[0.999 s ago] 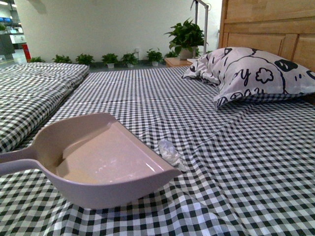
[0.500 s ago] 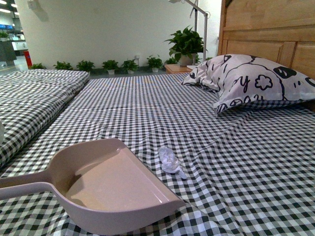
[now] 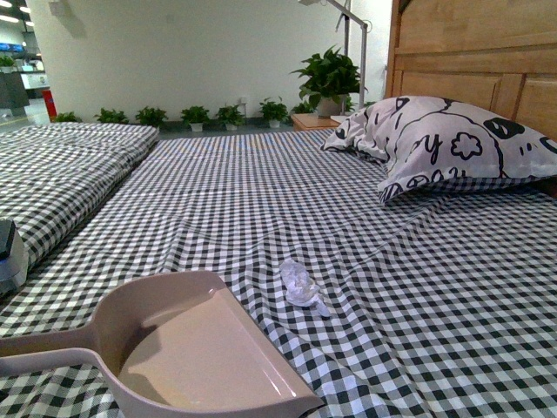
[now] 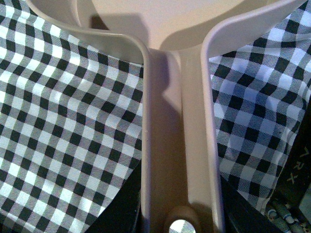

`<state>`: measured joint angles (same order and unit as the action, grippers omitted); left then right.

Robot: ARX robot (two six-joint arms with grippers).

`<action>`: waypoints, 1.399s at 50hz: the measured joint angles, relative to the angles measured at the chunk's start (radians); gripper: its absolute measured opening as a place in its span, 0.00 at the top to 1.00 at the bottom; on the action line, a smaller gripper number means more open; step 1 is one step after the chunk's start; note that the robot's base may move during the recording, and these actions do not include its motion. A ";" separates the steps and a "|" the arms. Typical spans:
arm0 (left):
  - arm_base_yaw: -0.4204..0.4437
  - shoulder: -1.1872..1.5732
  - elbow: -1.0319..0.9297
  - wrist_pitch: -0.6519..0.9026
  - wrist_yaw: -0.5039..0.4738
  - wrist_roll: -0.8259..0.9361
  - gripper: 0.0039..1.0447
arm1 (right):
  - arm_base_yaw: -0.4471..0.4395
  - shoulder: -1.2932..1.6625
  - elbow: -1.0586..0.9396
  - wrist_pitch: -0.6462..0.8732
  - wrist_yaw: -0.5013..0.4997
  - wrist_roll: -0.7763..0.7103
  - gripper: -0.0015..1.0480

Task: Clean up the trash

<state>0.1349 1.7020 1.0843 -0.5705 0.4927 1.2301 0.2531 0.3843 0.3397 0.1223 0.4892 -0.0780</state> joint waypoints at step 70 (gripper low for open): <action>-0.003 0.002 0.002 0.000 -0.004 0.008 0.76 | 0.121 1.526 0.727 0.016 -0.146 -0.219 0.82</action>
<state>0.1318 1.7042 1.0859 -0.5705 0.4885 1.2381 0.3740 1.9102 1.0672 0.1383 0.3435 -0.2970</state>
